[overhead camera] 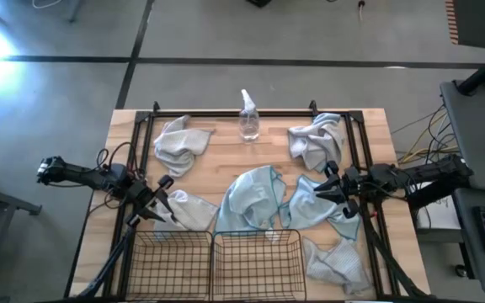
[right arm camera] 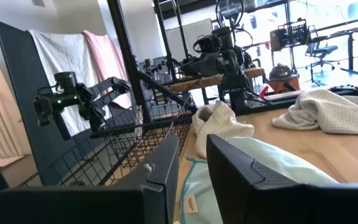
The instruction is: Sort microfiber towel by color & place in baskets
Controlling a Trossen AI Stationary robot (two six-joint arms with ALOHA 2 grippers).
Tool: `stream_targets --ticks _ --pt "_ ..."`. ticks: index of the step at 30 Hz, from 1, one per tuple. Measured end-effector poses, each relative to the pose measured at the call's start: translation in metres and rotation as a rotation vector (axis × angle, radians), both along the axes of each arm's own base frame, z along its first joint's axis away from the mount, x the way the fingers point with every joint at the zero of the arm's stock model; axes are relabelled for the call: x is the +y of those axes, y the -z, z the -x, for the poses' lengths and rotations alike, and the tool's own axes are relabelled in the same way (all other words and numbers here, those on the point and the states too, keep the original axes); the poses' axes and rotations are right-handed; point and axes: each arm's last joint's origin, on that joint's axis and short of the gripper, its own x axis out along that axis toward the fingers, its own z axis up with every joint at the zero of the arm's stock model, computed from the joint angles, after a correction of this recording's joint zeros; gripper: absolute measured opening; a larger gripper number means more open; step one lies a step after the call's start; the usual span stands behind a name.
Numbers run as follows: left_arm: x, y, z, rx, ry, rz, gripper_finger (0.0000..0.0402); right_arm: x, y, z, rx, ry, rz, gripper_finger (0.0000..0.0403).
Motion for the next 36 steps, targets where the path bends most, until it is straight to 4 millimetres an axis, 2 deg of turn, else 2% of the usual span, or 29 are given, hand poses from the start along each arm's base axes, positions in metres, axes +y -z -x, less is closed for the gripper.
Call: stream_targets --ticks 15,28,32,36 --pt "0.0 0.0 0.0 0.0 0.0 0.0 0.0133 0.0 0.0 0.0 0.0 0.0 0.0 0.0087" --pt "0.0 0.0 0.0 0.0 0.0 0.0 0.0133 0.0 0.0 0.0 0.001 -0.001 -0.007 0.007" --pt "0.0 0.0 0.0 0.0 0.0 0.0 0.0133 -0.0001 -0.0001 0.0 0.013 -0.005 -0.059 0.0073" --pt "0.0 0.0 0.0 0.0 0.0 0.0 0.0133 -0.0001 -0.0001 0.0 0.003 0.0 -0.022 0.008"
